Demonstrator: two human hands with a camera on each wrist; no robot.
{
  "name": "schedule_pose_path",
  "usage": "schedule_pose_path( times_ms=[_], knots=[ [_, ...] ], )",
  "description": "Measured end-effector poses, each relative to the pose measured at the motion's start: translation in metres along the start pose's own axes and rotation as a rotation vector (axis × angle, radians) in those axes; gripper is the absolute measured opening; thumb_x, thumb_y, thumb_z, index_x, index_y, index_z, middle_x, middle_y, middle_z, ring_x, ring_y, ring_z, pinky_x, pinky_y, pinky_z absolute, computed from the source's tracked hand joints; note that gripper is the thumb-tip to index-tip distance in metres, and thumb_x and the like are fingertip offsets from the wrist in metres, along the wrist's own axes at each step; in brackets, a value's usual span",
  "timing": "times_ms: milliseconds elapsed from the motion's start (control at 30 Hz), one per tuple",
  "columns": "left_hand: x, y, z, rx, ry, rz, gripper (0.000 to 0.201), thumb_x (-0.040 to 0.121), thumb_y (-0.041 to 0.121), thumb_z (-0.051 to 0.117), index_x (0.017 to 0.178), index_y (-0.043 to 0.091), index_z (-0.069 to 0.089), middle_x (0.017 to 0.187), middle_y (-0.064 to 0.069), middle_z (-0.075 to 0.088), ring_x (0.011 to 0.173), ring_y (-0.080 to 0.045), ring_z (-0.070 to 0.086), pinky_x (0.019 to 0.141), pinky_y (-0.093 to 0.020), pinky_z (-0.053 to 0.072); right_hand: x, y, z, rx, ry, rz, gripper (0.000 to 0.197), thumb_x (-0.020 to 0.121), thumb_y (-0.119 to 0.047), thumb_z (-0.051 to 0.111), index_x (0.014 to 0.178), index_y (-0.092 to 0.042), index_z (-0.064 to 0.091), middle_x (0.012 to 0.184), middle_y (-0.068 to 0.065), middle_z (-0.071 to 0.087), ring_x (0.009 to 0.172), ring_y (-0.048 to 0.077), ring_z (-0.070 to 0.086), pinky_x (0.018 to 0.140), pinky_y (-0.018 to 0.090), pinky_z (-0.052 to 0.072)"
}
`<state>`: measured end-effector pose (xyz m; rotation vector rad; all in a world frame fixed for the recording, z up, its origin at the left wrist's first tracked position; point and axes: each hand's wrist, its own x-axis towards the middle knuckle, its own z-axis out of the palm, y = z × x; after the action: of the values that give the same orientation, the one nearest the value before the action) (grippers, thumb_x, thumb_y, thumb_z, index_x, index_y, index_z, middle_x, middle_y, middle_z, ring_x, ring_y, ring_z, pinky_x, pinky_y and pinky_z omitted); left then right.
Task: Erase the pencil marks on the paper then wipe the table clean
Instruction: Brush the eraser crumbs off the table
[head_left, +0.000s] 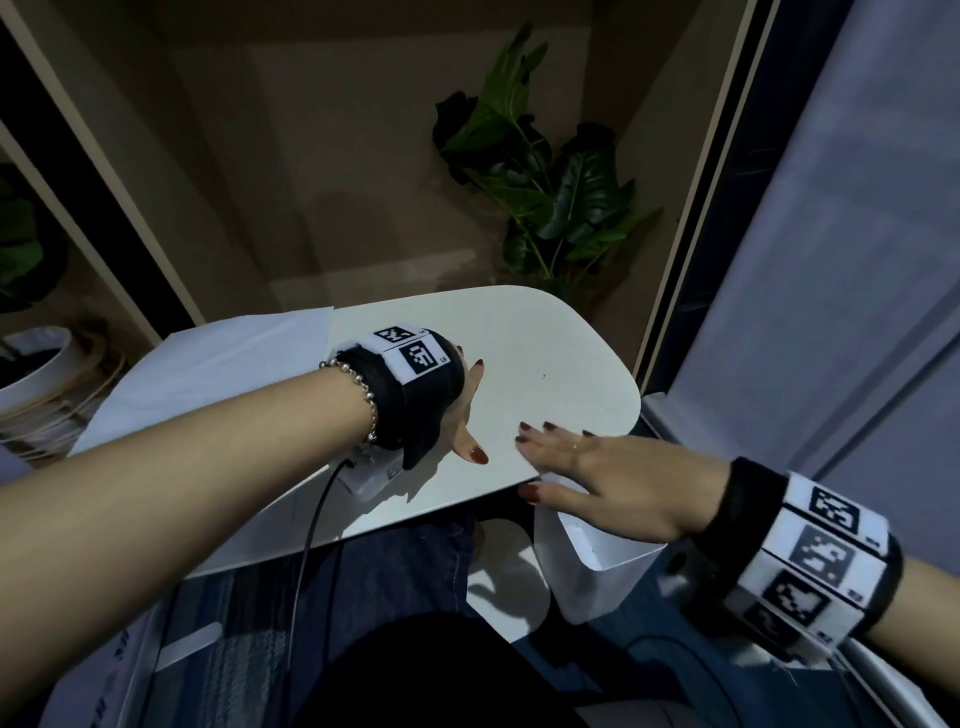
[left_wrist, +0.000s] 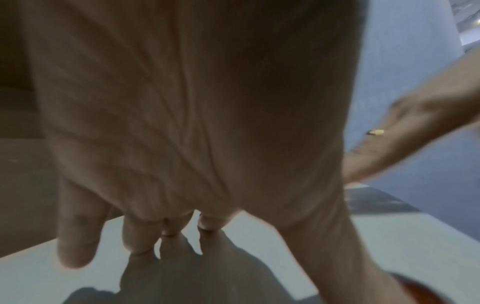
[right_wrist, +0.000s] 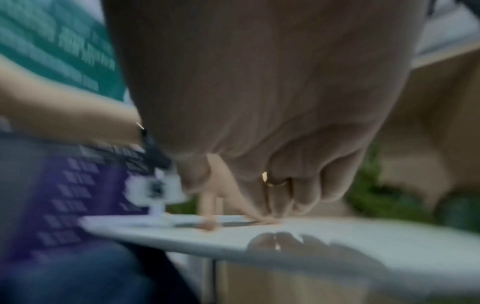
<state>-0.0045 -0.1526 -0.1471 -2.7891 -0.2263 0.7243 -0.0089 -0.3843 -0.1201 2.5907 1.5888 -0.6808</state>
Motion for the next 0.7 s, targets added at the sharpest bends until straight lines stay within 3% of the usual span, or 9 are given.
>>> schedule_pose_path(
  times_ms=[100,200,267,300,400,500,567,633,700],
  knots=[
    [-0.006,0.002,0.000,-0.128,-0.006,0.027,0.146,0.055,0.074,0.075,0.156,0.011,-0.009,0.160,-0.023,-0.015,0.148,-0.043,-0.004,0.116,-0.055,0.006,0.004,0.026,0.004,-0.011,0.015,0.174,0.085,0.090,-0.070,0.014,0.159,-0.022,-0.003,0.165,-0.005,-0.007,0.152,0.009,0.001,0.124,0.029,0.006],
    [-0.016,0.001,-0.011,-0.133,-0.042,0.047,0.159,0.021,0.076,0.054,0.157,0.012,0.000,0.162,-0.020,-0.005,0.149,-0.041,0.003,0.117,-0.054,0.010,0.007,0.055,0.000,-0.064,0.093,0.385,0.101,0.079,-0.076,0.004,0.159,-0.015,0.000,0.166,0.004,-0.004,0.153,0.018,0.006,0.124,0.038,0.015],
    [-0.012,0.001,-0.008,-0.116,-0.039,0.048,0.172,0.011,0.089,0.048,0.156,0.012,-0.006,0.162,-0.020,-0.009,0.148,-0.043,0.002,0.115,-0.057,0.010,0.006,0.055,-0.001,-0.075,0.164,0.324,0.107,0.072,-0.077,-0.003,0.159,-0.016,0.007,0.166,0.003,-0.001,0.153,0.018,0.006,0.124,0.039,0.015],
    [-0.009,0.001,-0.006,-0.103,-0.027,0.037,0.168,0.024,0.096,0.053,0.156,0.012,-0.009,0.161,-0.021,-0.012,0.147,-0.044,0.002,0.115,-0.058,0.010,0.005,0.048,-0.001,-0.061,0.179,0.233,0.106,0.072,-0.077,-0.003,0.159,-0.018,0.010,0.166,0.001,0.001,0.153,0.016,0.005,0.124,0.037,0.013],
    [-0.002,0.001,-0.001,-0.013,0.011,-0.013,0.132,0.070,0.074,0.068,0.155,0.012,-0.013,0.163,-0.020,-0.002,0.146,-0.042,0.013,0.115,-0.054,0.017,0.005,0.024,-0.002,0.121,0.087,-0.056,0.082,0.087,-0.068,0.014,0.156,-0.025,0.025,0.164,-0.011,0.010,0.150,0.002,0.002,0.124,0.028,0.006],
    [0.009,-0.001,-0.006,0.053,0.042,-0.030,0.144,0.052,0.087,0.067,0.156,0.012,0.003,0.156,-0.023,0.026,0.135,-0.041,0.039,0.106,-0.054,0.039,0.016,0.037,0.001,0.137,0.089,-0.092,0.061,0.101,-0.052,0.030,0.156,-0.028,0.025,0.162,-0.015,0.012,0.150,0.002,0.005,0.121,0.021,0.005],
    [0.012,0.002,-0.009,0.070,0.015,-0.031,0.144,0.045,0.089,0.068,0.155,0.010,0.017,0.154,-0.023,0.030,0.135,-0.041,0.039,0.104,-0.058,0.041,0.022,0.058,0.001,0.049,0.171,0.013,0.065,0.100,-0.056,0.024,0.155,-0.023,0.028,0.163,-0.007,0.017,0.151,0.008,0.012,0.123,0.025,0.010],
    [0.011,0.005,-0.014,0.087,-0.062,-0.029,0.134,0.052,0.087,0.066,0.154,0.011,0.024,0.153,-0.018,0.035,0.137,-0.036,0.039,0.107,-0.054,0.039,0.024,0.071,-0.001,-0.019,0.254,0.124,0.083,0.091,-0.070,0.008,0.147,-0.017,0.039,0.162,0.004,0.027,0.150,0.016,0.022,0.121,0.038,0.023],
    [0.006,0.011,-0.023,0.118,-0.096,-0.007,0.117,0.065,0.083,0.063,0.151,0.011,0.032,0.145,-0.013,0.046,0.131,-0.031,0.046,0.107,-0.044,0.038,0.022,0.062,-0.002,-0.044,0.275,0.131,0.077,0.094,-0.065,0.013,0.146,-0.015,0.040,0.162,0.007,0.026,0.150,0.018,0.022,0.120,0.040,0.025]
  ],
)
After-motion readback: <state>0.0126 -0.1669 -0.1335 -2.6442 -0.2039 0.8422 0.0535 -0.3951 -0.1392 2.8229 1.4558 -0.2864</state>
